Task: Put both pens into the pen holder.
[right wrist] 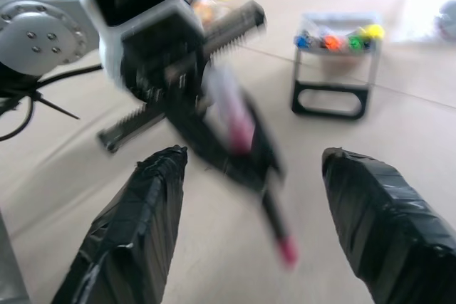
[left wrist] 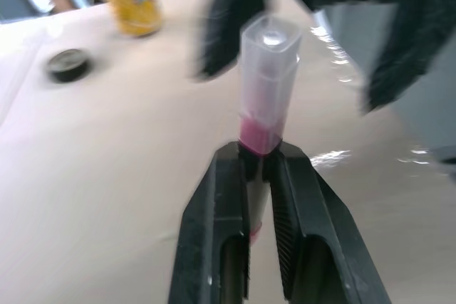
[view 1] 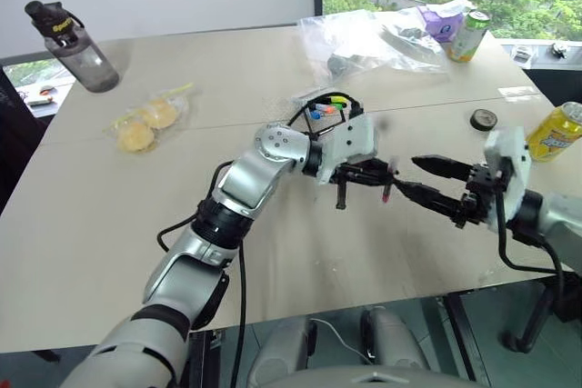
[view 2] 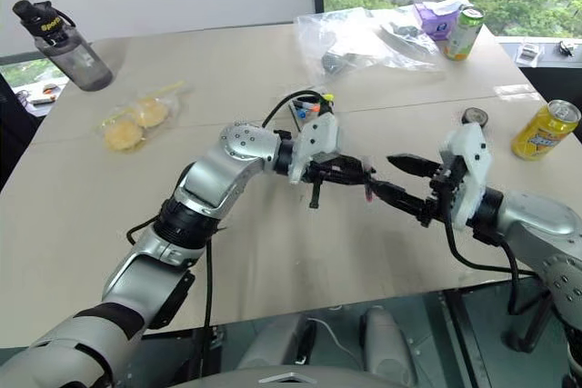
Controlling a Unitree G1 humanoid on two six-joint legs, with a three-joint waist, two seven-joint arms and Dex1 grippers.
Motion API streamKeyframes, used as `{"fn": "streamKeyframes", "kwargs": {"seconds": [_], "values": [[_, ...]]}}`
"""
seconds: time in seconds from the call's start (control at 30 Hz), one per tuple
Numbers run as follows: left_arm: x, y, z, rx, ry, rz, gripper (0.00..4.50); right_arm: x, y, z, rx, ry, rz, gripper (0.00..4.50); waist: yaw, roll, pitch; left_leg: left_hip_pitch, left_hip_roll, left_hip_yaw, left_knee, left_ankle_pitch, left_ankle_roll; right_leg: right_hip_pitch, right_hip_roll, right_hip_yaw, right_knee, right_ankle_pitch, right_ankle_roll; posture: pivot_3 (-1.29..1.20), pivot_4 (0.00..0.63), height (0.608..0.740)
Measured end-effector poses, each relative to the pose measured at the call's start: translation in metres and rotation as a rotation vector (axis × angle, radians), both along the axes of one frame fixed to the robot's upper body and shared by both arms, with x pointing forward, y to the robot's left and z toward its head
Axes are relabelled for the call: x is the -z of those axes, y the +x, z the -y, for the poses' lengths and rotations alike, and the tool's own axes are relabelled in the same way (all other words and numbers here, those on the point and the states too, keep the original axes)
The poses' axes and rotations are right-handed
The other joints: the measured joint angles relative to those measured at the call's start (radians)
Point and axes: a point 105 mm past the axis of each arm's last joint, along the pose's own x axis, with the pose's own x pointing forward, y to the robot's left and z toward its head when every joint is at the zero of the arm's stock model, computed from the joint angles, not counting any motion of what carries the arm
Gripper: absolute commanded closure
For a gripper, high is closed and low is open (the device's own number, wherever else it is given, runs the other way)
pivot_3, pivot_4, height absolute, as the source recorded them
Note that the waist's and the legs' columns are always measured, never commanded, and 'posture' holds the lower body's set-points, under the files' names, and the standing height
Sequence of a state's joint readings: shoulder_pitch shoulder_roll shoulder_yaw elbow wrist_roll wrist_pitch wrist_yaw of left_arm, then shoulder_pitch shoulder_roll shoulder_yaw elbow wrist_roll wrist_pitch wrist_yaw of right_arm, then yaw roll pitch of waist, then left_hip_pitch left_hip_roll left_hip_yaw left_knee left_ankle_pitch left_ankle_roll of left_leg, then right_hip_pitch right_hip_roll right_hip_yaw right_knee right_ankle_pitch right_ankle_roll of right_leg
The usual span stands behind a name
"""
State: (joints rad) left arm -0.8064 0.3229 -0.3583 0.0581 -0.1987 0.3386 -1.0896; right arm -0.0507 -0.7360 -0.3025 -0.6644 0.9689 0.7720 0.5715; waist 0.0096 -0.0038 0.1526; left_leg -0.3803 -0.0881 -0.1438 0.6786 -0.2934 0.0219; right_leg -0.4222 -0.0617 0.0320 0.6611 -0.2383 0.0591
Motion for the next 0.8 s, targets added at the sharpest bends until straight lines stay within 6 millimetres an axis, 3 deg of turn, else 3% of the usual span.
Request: {"fn": "streamKeyframes", "kwargs": {"seconds": [0.2, 0.4, 0.63, 0.8], "values": [[-0.016, 0.034, -0.017, -0.254, -0.144, 0.28, 4.5, -0.008, -0.012, 0.019, 0.093, 0.174, 0.116, 1.24, 0.002, 0.0, 0.0, 0.001, 0.0, 0.002, 0.0, 0.0, 0.0, 0.0, 0.001, 0.002, 0.001, 0.0, 0.0, 0.0, 0.15, 0.74], [-0.024, 0.048, -0.026, -0.393, -0.126, 0.628, 4.5, -0.019, -0.013, 0.023, 0.119, 0.242, 0.239, 1.24, 0.005, 0.0, 0.0, 0.001, 0.0, 0.002, 0.0, 0.0, 0.0, 0.0, 0.001, 0.002, 0.001, 0.0, 0.001, 0.0, 0.15, 0.74], [-0.002, 0.049, -0.023, -0.458, -0.085, 0.787, 4.5, -0.012, -0.004, 0.034, 0.185, 0.174, 0.276, 1.24, 0.004, 0.0, 0.0, 0.001, 0.0, 0.002, 0.0, 0.0, 0.0, 0.0, 0.001, 0.002, 0.001, 0.0, 0.001, 0.0, 0.15, 0.74], [-0.001, 0.052, -0.025, -0.494, -0.087, 0.842, 4.5, -0.007, -0.001, 0.034, 0.192, 0.129, 0.279, 1.24, 0.004, 0.0, 0.0, 0.001, 0.0, 0.002, 0.0, 0.0, 0.0, 0.0, 0.001, 0.002, 0.001, 0.0, 0.001, 0.0, 0.15, 0.74]]}}
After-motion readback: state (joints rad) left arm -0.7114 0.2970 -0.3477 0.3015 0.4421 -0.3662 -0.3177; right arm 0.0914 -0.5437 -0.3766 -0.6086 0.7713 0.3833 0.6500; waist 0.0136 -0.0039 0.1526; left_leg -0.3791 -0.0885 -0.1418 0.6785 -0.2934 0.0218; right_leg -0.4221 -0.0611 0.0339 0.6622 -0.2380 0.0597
